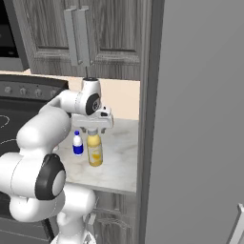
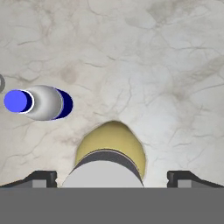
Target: Place the drinks on the dining counter in a tight cluster.
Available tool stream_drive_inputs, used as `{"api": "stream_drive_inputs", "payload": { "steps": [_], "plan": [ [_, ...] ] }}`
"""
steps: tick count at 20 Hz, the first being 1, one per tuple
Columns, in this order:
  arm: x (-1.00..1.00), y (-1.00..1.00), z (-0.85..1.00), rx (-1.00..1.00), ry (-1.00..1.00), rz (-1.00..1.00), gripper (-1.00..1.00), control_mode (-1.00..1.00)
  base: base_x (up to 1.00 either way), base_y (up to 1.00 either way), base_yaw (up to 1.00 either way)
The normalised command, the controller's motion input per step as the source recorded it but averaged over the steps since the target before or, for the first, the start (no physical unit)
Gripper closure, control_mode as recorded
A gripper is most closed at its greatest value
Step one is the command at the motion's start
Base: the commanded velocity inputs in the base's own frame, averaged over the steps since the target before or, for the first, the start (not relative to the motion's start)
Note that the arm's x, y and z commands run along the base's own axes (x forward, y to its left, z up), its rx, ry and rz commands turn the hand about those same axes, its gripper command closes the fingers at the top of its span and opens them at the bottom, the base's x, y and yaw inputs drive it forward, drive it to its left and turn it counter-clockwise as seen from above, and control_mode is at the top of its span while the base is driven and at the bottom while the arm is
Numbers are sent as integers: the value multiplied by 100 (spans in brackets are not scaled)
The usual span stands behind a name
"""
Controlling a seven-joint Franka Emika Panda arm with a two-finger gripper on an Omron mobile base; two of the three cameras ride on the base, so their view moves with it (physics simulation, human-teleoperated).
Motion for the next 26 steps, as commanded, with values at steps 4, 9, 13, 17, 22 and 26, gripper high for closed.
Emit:
{"api": "stream_drive_inputs", "payload": {
  "steps": [4,9,13,17,22,26],
  "plan": [
    [0,0,0,0,0,0,-100,-100,0,0,0],
    [0,0,0,0,0,0,100,-100,0,0,0],
    [0,0,0,0,0,0,100,-100,0,0,0],
    [-2,-2,1,0,0,0,100,-100,0,0,0],
    [-65,-23,62,1,0,0,100,-100,0,0,0],
    [-100,-41,85,1,0,0,100,-100,0,0,0]
  ]
}}
